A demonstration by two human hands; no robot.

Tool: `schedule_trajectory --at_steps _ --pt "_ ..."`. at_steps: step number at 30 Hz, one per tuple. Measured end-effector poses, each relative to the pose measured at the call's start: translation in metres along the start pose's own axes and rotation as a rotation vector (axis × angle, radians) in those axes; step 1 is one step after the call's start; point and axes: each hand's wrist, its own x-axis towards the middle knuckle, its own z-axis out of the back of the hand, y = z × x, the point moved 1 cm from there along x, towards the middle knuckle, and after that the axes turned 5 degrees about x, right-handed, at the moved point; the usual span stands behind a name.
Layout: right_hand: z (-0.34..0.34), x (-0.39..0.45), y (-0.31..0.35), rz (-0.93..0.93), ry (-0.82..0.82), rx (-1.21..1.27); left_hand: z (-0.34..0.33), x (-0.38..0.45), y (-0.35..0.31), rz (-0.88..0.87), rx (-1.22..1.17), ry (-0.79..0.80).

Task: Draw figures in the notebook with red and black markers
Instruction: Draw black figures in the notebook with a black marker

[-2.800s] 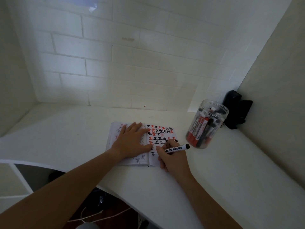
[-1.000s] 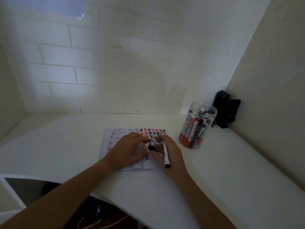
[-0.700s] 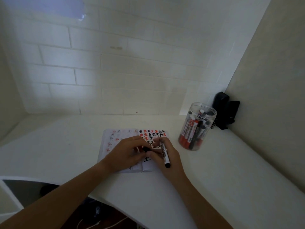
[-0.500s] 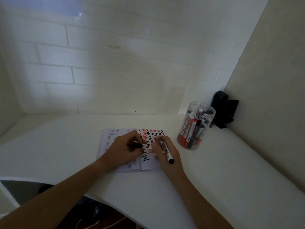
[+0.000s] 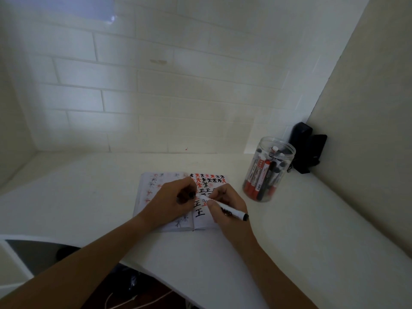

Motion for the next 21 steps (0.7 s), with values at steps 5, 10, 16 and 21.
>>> schedule_trajectory --at_steps 5,10,16,21 --pt "-0.0019 0.0001 -0.0001 0.027 -0.028 -0.016 0.0000 0.0003 -0.0014 -0.017 0.014 -0.005" --pt "-0.0020 0.0001 -0.0023 0.036 -0.029 -0.144 -0.0008 0.0010 -0.0018 -0.035 0.041 -0.001" --pt "0.0031 0.0033 -0.0037 -0.025 -0.115 -0.154 0.0000 0.0013 -0.0036 -0.098 0.054 0.012" --pt "0.0059 0.0071 -0.0036 -0.231 -0.048 0.057 0.0013 -0.0003 -0.0018 -0.116 0.048 -0.009"
